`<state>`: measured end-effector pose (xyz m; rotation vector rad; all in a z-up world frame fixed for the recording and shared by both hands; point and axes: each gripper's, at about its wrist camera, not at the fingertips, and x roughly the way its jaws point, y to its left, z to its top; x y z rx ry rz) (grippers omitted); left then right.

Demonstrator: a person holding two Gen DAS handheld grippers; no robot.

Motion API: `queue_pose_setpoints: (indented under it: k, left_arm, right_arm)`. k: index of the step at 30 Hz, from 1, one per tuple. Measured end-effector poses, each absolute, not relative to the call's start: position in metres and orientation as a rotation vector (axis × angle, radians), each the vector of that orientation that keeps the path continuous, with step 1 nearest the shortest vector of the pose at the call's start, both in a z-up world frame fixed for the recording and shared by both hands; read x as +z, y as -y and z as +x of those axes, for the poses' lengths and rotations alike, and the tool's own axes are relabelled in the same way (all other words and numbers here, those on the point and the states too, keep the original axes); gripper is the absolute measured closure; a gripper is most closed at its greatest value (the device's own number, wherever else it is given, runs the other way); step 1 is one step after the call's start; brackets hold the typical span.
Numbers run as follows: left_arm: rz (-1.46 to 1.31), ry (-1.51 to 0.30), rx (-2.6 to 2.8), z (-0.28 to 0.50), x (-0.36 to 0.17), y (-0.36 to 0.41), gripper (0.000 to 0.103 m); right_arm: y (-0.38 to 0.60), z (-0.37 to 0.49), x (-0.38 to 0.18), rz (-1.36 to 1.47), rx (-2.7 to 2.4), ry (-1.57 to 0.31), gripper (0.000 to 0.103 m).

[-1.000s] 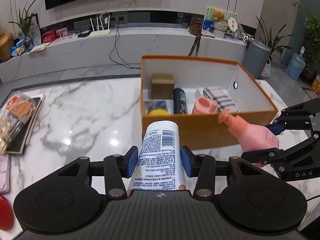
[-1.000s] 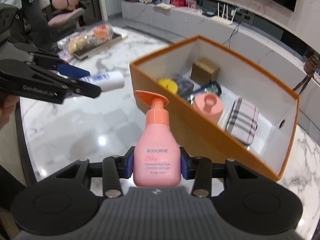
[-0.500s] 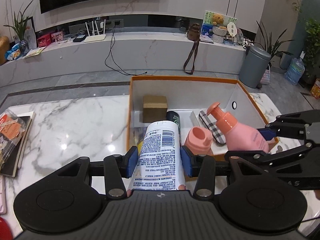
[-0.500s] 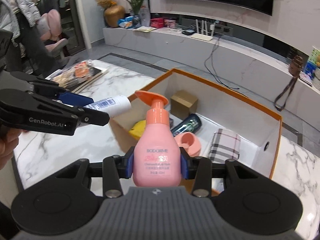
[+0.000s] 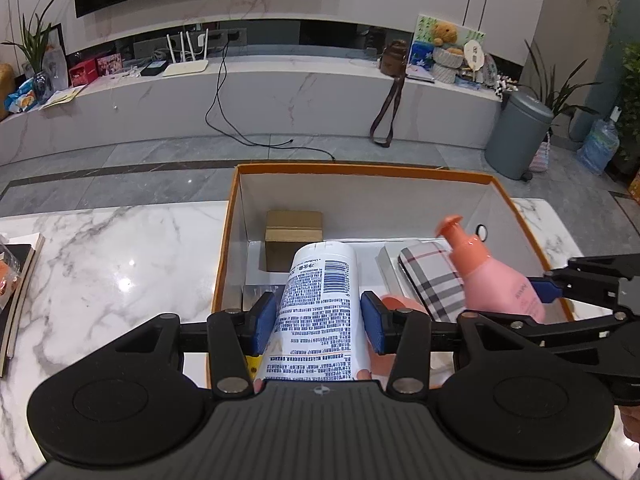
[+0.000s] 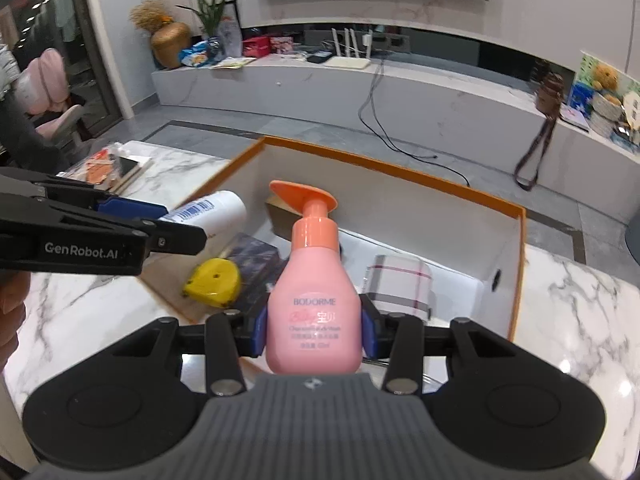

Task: Organize rigid objects
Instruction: 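Lower the tube and pink bottle into the orange box with both tools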

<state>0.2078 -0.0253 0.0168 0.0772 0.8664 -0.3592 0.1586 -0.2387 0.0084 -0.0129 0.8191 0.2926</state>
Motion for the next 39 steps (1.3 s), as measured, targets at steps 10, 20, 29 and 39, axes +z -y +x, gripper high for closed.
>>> queue_pose_setpoints:
  k: [10,20,29,39]
  left_arm:
    - [0.078,-0.902,-0.343,0.226,-0.002,0.042,0.050]
    - [0.062,-0.923,-0.328,0.239,-0.012,0.058,0.050]
    - [0.093,-0.943,-0.295,0.246,-0.022,0.065,0.050]
    - [0.110,-0.949,-0.271,0.251,-0.024,0.071,0.049]
  right_arm:
    - [0.260,0.181,-0.011,-0.004,0.193,-0.844,0.059]
    - [0.270,0.195,-0.025,-0.004,0.138,-0.861,0.059]
    - [0.267,0.204,-0.032,-0.039,0.101,-0.853,0.059]
    - [0.263,0.209,-0.036,-0.085,0.076,-0.847,0.058]
